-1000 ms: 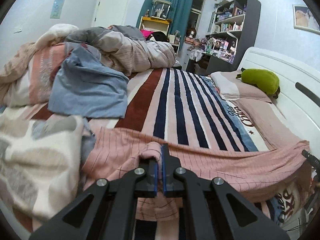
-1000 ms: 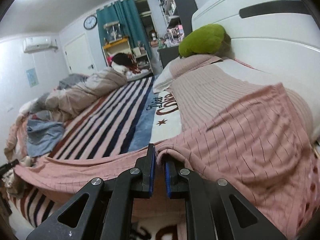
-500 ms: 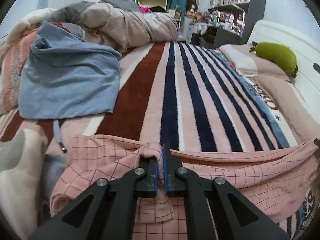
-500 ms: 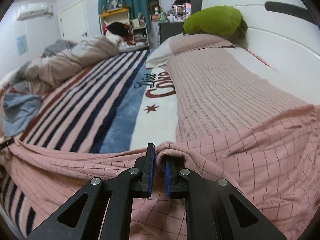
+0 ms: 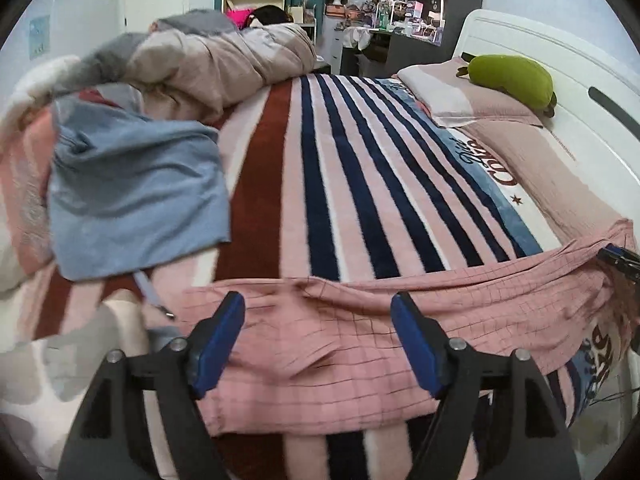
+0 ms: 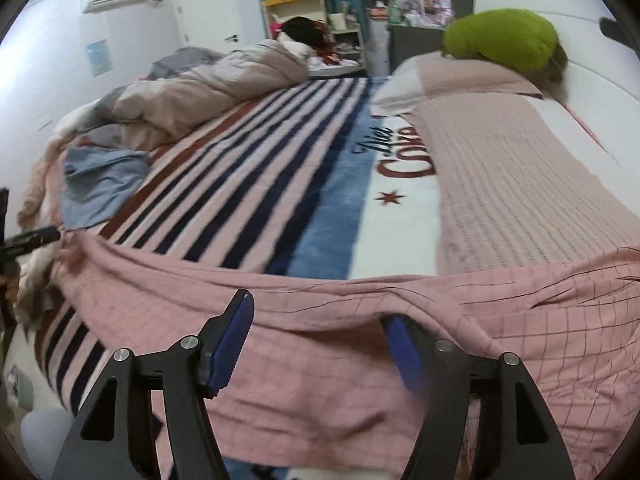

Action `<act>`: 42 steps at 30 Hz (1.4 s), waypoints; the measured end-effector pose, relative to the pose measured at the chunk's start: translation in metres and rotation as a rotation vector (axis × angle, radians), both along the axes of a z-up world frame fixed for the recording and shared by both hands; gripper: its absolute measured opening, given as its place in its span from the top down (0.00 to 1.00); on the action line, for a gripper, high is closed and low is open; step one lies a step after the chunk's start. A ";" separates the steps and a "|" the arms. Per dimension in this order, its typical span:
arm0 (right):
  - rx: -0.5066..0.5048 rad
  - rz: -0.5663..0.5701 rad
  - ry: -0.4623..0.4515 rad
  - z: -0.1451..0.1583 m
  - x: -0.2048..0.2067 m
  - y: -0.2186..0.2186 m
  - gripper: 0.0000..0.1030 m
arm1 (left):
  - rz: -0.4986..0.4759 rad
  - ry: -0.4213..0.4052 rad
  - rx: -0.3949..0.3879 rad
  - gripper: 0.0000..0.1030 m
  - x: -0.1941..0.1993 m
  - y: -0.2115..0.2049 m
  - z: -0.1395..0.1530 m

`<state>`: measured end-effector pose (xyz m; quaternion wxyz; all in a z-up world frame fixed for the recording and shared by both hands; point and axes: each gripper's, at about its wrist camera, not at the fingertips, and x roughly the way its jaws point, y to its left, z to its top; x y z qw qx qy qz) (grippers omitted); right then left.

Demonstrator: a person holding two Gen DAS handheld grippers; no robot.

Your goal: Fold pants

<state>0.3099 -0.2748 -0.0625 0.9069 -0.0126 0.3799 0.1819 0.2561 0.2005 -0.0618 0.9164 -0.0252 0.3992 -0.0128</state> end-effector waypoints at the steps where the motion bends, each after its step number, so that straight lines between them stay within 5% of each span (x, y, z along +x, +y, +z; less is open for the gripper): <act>1: 0.006 0.010 -0.001 0.000 -0.004 0.003 0.40 | 0.006 0.002 0.018 0.30 -0.001 0.001 0.001; 16: 0.055 -0.006 0.025 -0.007 -0.013 0.007 0.40 | -0.112 0.231 0.226 0.31 0.037 -0.026 -0.088; 17: 0.053 -0.007 0.027 -0.008 -0.012 0.007 0.40 | -0.095 0.240 0.239 0.43 0.040 -0.024 -0.091; 18: 0.049 -0.007 0.028 -0.009 -0.012 0.008 0.40 | -0.085 0.242 0.238 0.69 0.041 -0.022 -0.092; 20: 0.038 -0.009 0.026 -0.010 -0.012 0.010 0.40 | -0.038 0.238 0.218 0.92 0.044 -0.011 -0.088; 23: 0.033 -0.012 0.026 -0.012 -0.009 0.011 0.40 | 0.076 0.196 0.234 0.94 0.046 0.012 -0.076; 29: 0.047 -0.010 0.045 -0.012 0.000 0.016 0.40 | 0.172 0.189 0.246 0.91 0.059 0.047 -0.065; 34: 0.049 0.014 0.060 -0.015 0.002 0.028 0.40 | 0.284 0.162 0.371 0.62 0.071 0.053 -0.065; 38: 0.038 0.042 0.068 -0.017 -0.001 0.035 0.40 | 0.226 0.101 0.203 0.58 0.059 0.048 -0.047; 42: 0.068 0.102 0.116 -0.022 -0.002 0.043 0.41 | 0.055 0.065 0.152 0.50 0.042 -0.001 -0.039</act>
